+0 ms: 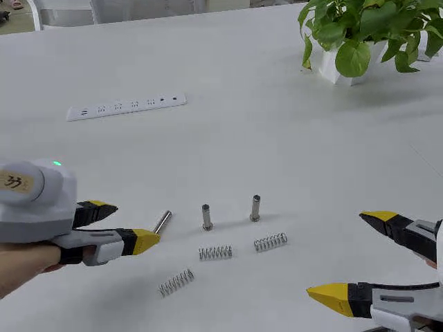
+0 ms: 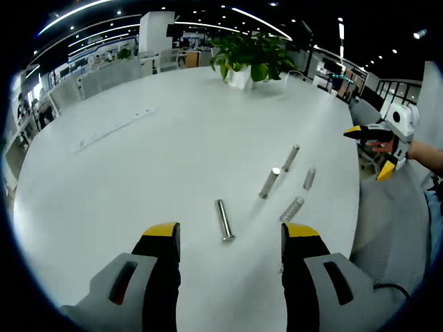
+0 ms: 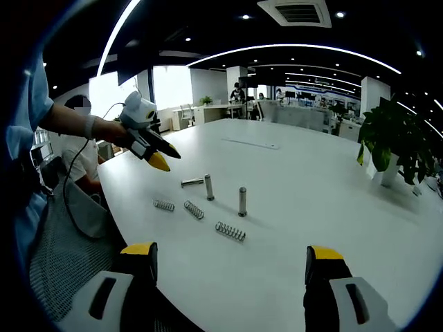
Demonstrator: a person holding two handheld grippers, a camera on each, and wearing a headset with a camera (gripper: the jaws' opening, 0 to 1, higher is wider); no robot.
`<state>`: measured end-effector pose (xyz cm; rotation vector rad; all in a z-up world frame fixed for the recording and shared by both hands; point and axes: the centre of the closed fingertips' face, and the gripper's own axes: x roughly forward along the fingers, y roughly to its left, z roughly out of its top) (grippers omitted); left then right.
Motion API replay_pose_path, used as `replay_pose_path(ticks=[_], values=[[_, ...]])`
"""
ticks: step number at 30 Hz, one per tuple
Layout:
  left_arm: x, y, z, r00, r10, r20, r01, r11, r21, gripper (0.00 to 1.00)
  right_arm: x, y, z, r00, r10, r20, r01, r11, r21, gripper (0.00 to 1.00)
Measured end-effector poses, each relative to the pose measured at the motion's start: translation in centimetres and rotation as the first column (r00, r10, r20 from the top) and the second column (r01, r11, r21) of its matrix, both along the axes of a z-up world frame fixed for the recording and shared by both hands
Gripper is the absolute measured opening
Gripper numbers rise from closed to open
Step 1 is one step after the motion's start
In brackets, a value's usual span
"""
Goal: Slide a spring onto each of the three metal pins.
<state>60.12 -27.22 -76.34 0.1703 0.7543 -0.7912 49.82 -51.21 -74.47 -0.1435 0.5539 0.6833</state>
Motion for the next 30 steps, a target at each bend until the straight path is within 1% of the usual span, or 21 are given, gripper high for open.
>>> replay_pose_path(ticks=[2, 3, 4, 5, 9, 11, 13, 16, 20, 21, 25, 28, 30], values=[[0.4, -0.4, -0.4, 1.0, -0.01, -0.012, 0.01, 1.0, 0.01, 0.55, 0.0, 0.0, 0.0, 1.0, 0.0, 0.001, 0.0, 1.0, 0.001, 0.88], [0.6, -0.5, -0.8, 1.0, -0.006, -0.023, 0.007, 1.0, 0.023, 0.53, -0.1, 0.0, -0.1, 1.0, 0.0, -0.002, 0.0, 1.0, 0.003, 0.88], [0.9, -0.7, -0.9, 1.0, -0.01, -0.02, 0.01, 1.0, 0.024, 0.52, -0.1, 0.0, -0.1, 1.0, 0.0, -0.003, 0.0, 1.0, 0.004, 0.88], [1.1, -0.9, -1.1, 1.0, -0.008, -0.024, 0.009, 1.0, 0.026, 0.51, -0.1, 0.0, -0.1, 1.0, -0.001, -0.003, 0.001, 1.0, 0.005, 0.87], [1.8, -1.3, -2.0, 0.998, 0.002, -0.055, 0.0, 0.999, 0.035, 0.46, -0.1, 0.0, -0.1, 1.0, -0.006, -0.004, 0.006, 1.0, 0.011, 0.87], [2.1, -1.4, -2.5, 0.998, 0.003, -0.061, 0.001, 0.998, 0.056, 0.44, 0.0, -0.1, -0.1, 1.0, -0.008, -0.003, 0.009, 1.0, 0.013, 0.87], [2.3, -1.5, -2.9, 0.998, 0.002, -0.066, 0.003, 0.998, 0.069, 0.43, -0.1, -0.1, -0.1, 1.0, -0.01, -0.005, 0.01, 1.0, 0.014, 0.87], [2.5, -1.6, -3.3, 0.997, 0.0, -0.076, 0.006, 0.997, 0.078, 0.42, -0.1, -0.1, -0.1, 1.0, -0.01, -0.006, 0.011, 1.0, 0.013, 0.86], [2.7, -1.5, -3.7, 0.996, 0.013, -0.087, -0.005, 0.996, 0.095, 0.4, -0.2, 0.0, -0.1, 1.0, -0.009, -0.005, 0.009, 1.0, 0.013, 0.86], [2.7, -1.5, -3.9, 0.996, 0.012, -0.092, -0.003, 0.995, 0.104, 0.4, -0.2, 0.0, -0.1, 1.0, -0.009, -0.006, 0.009, 1.0, 0.014, 0.86], [2.7, -1.5, -4.3, 0.994, 0.026, -0.109, -0.013, 0.993, 0.12, 0.37, -0.3, 0.1, -0.2, 1.0, -0.005, -0.01, 0.005, 1.0, 0.017, 0.85], [2.8, -1.5, -4.6, 0.993, 0.022, -0.113, -0.006, 0.989, 0.146, 0.37, -0.3, 0.1, -0.3, 1.0, 0.001, -0.014, -0.001, 1.0, 0.01, 0.84], [2.9, -1.6, -4.6, 0.993, 0.026, -0.115, -0.008, 0.989, 0.15, 0.37, -0.3, 0.1, -0.4, 1.0, 0.001, -0.017, 0.0, 1.0, 0.011, 0.83]])
